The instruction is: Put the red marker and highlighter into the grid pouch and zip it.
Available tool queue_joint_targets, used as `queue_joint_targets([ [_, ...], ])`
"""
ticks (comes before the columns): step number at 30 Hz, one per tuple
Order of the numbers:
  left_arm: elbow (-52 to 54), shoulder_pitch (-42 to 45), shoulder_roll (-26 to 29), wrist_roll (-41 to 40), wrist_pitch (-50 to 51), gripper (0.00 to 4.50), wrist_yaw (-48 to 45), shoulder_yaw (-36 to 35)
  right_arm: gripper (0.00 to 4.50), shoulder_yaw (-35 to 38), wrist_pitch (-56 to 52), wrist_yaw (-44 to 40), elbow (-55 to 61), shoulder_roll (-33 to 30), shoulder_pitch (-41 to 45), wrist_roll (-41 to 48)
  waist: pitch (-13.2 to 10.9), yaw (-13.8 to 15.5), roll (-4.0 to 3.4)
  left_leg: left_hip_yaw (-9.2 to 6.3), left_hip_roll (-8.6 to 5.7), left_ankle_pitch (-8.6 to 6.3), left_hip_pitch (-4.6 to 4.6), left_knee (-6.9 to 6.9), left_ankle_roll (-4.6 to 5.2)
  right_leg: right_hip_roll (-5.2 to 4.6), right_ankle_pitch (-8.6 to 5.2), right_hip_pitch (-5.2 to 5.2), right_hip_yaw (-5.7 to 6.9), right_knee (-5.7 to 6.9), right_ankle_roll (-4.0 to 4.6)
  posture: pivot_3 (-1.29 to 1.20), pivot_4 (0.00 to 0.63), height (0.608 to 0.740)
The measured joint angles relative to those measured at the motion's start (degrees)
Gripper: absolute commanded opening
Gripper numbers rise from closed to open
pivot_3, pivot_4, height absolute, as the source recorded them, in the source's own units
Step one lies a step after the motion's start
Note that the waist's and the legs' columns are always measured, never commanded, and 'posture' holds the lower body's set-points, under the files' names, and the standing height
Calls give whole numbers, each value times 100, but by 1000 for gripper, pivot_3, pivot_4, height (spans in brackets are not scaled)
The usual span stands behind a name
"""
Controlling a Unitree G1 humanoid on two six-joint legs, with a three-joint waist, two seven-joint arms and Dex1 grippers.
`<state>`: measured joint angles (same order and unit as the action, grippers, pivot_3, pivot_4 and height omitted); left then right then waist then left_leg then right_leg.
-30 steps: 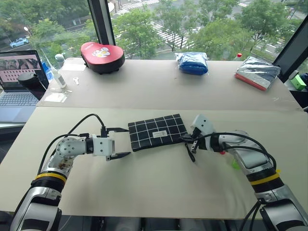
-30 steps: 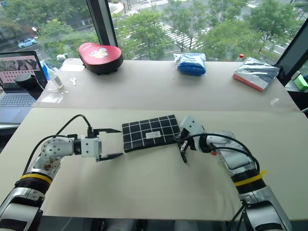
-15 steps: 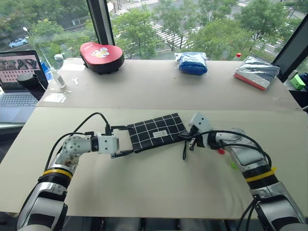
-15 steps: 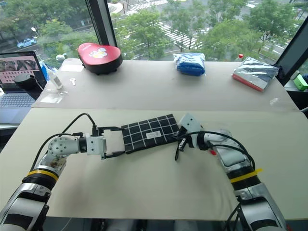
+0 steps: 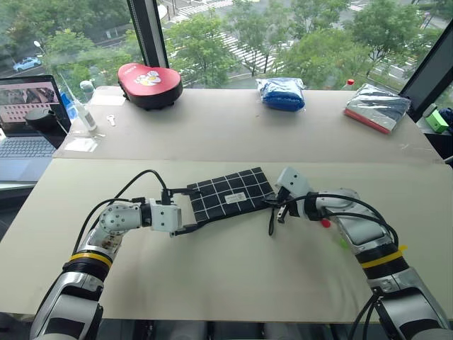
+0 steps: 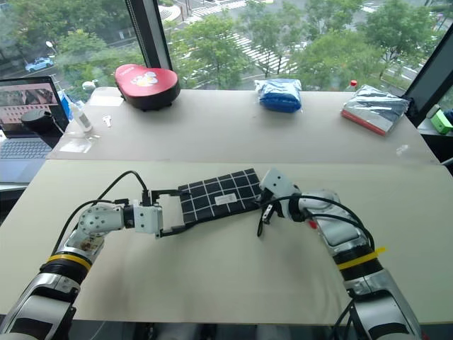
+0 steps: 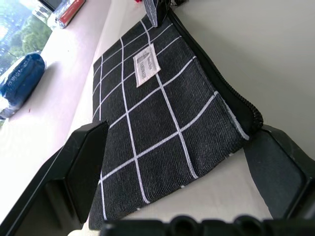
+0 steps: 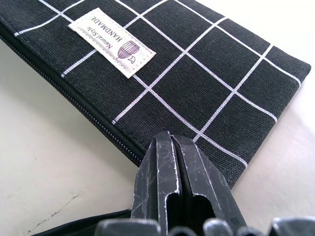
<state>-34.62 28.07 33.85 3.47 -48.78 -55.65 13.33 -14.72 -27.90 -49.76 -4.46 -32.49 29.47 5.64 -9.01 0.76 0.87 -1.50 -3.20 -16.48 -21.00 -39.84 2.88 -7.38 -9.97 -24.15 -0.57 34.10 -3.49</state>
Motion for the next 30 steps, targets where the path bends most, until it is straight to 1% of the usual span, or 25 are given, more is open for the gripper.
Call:
queue_joint_targets([
  [2,-168,166,-77,159,-134,4500,109,81,120,4,-5,4,9,2,-8,-5,1,6,0,0,-1,1,1,0,-1,0,0,1,0,0,0,0,150,740],
  [8,-526,461,-246,309,-375,4500,244,255,120,31,-8,23,65,20,-62,-7,3,2,0,0,-1,0,0,0,-1,0,0,1,0,0,0,0,150,740],
  [10,-604,514,-266,310,-412,3988,242,289,0,37,-15,29,77,23,-72,-8,3,2,0,0,-2,0,0,0,0,0,0,1,0,0,0,0,150,740],
  [11,-654,534,-275,309,-448,3832,224,325,0,43,-20,31,93,25,-85,-8,3,3,0,0,-2,0,0,0,-1,0,0,1,0,0,0,0,150,740],
  [13,-774,550,-303,309,-541,3005,180,395,0,61,-28,34,132,28,-118,-6,3,3,0,0,-1,0,0,0,0,0,0,1,0,0,0,0,150,740],
  [17,-931,562,-335,315,-682,1583,137,531,0,81,-46,40,176,28,-154,-6,3,6,0,0,-1,0,0,0,0,0,0,1,0,0,-1,0,150,740],
  [18,-938,605,-339,322,-703,1321,130,538,0,86,-47,40,181,30,-163,-5,4,6,0,0,-1,0,0,0,0,0,0,1,1,0,-1,0,150,740],
  [21,-892,716,-336,319,-711,294,67,556,0,87,-53,38,199,37,-170,-2,8,-5,-7,0,-1,-1,0,1,2,0,-1,1,-1,-1,-2,0,150,740],
  [22,-851,735,-337,307,-688,34,42,556,0,87,-58,38,204,40,-172,-2,9,-7,-9,0,-1,-2,0,1,3,0,-1,0,-1,-1,-2,0,150,740],
  [30,-387,558,-332,22,-9,34,-342,550,0,158,-103,54,160,154,-167,5,12,-24,-13,2,0,-5,-3,2,9,0,-2,-3,-1,-4,-4,0,150,740],
])
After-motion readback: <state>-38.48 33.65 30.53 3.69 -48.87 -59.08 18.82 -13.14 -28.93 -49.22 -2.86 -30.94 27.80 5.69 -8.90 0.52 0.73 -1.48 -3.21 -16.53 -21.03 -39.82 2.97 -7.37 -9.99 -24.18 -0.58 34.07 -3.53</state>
